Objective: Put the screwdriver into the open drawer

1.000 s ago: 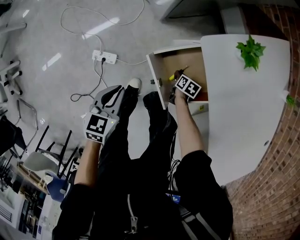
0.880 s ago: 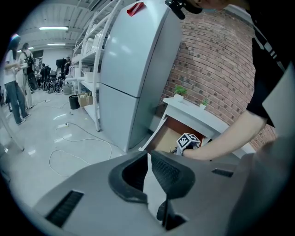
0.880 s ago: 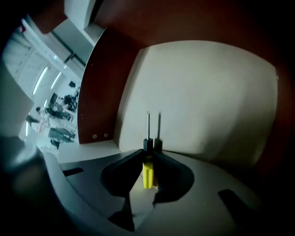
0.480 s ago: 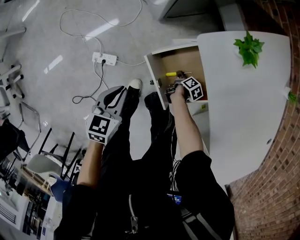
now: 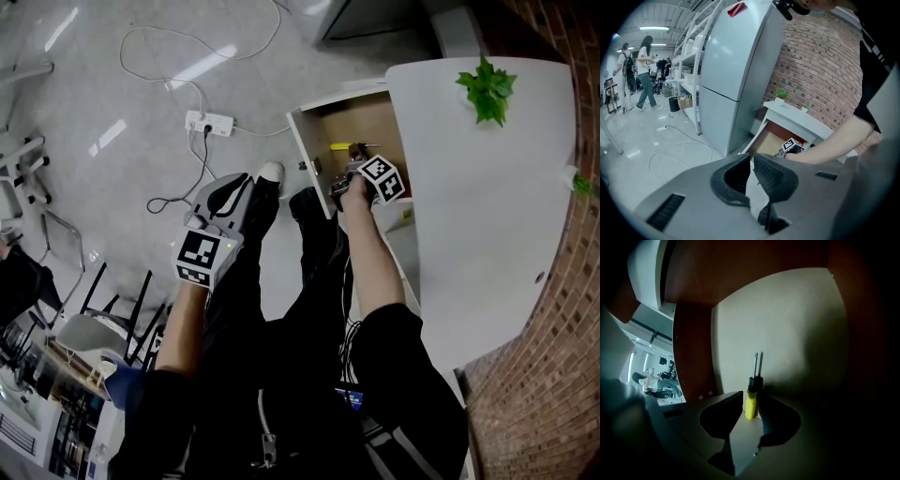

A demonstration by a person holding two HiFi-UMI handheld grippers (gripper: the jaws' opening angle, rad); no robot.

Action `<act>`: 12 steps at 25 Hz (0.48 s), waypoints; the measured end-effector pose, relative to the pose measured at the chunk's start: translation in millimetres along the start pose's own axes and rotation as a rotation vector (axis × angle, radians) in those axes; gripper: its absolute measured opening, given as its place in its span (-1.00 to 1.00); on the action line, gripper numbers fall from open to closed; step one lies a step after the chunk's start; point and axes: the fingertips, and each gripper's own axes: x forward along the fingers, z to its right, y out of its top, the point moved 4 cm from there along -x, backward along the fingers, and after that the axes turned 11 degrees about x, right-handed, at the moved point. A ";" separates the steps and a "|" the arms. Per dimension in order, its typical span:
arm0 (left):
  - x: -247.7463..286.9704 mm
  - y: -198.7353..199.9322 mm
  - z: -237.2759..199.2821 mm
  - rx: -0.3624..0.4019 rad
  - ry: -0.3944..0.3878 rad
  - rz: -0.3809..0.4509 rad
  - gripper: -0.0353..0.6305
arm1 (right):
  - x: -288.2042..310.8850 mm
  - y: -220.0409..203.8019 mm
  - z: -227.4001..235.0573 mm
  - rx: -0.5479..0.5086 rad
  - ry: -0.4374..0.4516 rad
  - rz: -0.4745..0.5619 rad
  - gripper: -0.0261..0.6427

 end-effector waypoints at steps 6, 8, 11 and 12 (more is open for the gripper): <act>-10.0 14.1 6.0 0.027 -0.029 0.015 -0.76 | -29.1 -9.8 -13.0 -0.002 0.034 0.028 -0.57; -14.4 21.0 9.5 0.043 -0.047 0.021 -0.76 | -43.7 -16.0 -16.9 -0.025 0.041 0.036 -0.58; -18.3 33.2 12.0 0.073 -0.075 0.035 -0.76 | -66.3 -23.6 -25.9 -0.103 0.048 0.059 -0.63; -20.0 37.0 13.1 0.080 -0.083 0.040 -0.76 | -75.0 -26.5 -29.7 -0.145 0.049 0.067 -0.66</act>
